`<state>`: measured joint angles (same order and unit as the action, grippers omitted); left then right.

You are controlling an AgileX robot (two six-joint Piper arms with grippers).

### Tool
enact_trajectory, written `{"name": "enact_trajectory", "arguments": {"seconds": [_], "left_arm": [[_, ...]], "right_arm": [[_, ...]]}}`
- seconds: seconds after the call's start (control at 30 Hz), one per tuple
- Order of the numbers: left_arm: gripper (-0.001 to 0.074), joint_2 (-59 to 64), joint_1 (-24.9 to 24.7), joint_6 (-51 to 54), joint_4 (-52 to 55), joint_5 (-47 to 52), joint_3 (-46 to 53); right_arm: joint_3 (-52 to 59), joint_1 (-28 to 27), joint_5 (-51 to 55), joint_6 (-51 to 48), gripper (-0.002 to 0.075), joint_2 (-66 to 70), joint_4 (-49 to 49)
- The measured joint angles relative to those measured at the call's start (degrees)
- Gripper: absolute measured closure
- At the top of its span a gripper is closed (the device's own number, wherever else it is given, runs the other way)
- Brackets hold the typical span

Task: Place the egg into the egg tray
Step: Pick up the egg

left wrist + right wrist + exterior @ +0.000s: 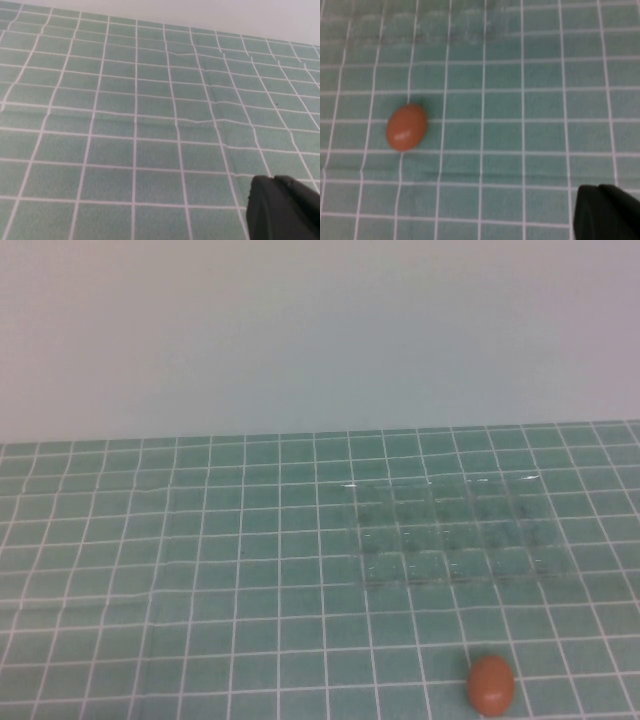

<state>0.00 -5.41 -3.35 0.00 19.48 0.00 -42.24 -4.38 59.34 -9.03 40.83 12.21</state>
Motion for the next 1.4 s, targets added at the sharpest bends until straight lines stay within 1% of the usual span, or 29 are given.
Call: {"name": "enact_trajectory", "arguments": {"seconds": [0.13, 0.23, 0.33, 0.53, 0.67, 0.83, 1.0, 1.1, 1.23, 1.27, 1.33, 1.4], "left_arm": [[0.0736, 0.0, 0.0, 0.0, 0.0, 0.0, 0.0], [0.0736, 0.0, 0.0, 0.0, 0.0, 0.0, 0.0], [0.0736, 0.0, 0.0, 0.0, 0.0, 0.0, 0.0], [0.0736, 0.0, 0.0, 0.0, 0.0, 0.0, 0.0], [0.0736, 0.0, 0.0, 0.0, 0.0, 0.0, 0.0], [0.0736, 0.0, 0.0, 0.0, 0.0, 0.0, 0.0], [0.0736, 0.0, 0.0, 0.0, 0.0, 0.0, 0.0], [0.0736, 0.0, 0.0, 0.0, 0.0, 0.0, 0.0], [0.0736, 0.0, 0.0, 0.0, 0.0, 0.0, 0.0], [0.0736, 0.0, 0.0, 0.0, 0.0, 0.0, 0.0], [0.0736, 0.0, 0.0, 0.0, 0.0, 0.0, 0.0], [0.0736, 0.0, 0.0, 0.0, 0.0, 0.0, 0.0]], "right_arm": [[-3.25, 0.0, 3.42, -0.23, 0.0727, 6.36, 1.73], [-3.89, 0.2, 3.68, -0.77, 0.0727, 9.56, 5.53], [-3.89, 2.22, 2.98, -0.78, 0.0727, 11.52, 7.99], [-4.11, 11.05, -0.59, 1.77, 0.0726, 13.54, 8.78], [-4.22, 17.64, -1.52, 5.42, 0.0726, 17.3, 7.77], [-5.73, 27.67, -3.71, 13.07, 0.0726, 23.07, 2.59], [-12.89, 37.62, -3.34, 23.35, 0.0726, 30.48, -3.74], [-16.96, 40.52, -2.21, 30.99, 0.0726, 35.31, -5.54], [-20.1, 40.95, -2.33, 35.81, 0.0722, 40.26, -7.45], [-20.32, 40.95, -2.33, 37.45, 0.0711, 41.52, -8.33], [-20.42, 40.95, -2.17, 40.23, 0.0664, 43.93, -10.11], [-20.42, 40.95, -1.94, 43.47, 0.0565, 46.04, -11.62]]}}
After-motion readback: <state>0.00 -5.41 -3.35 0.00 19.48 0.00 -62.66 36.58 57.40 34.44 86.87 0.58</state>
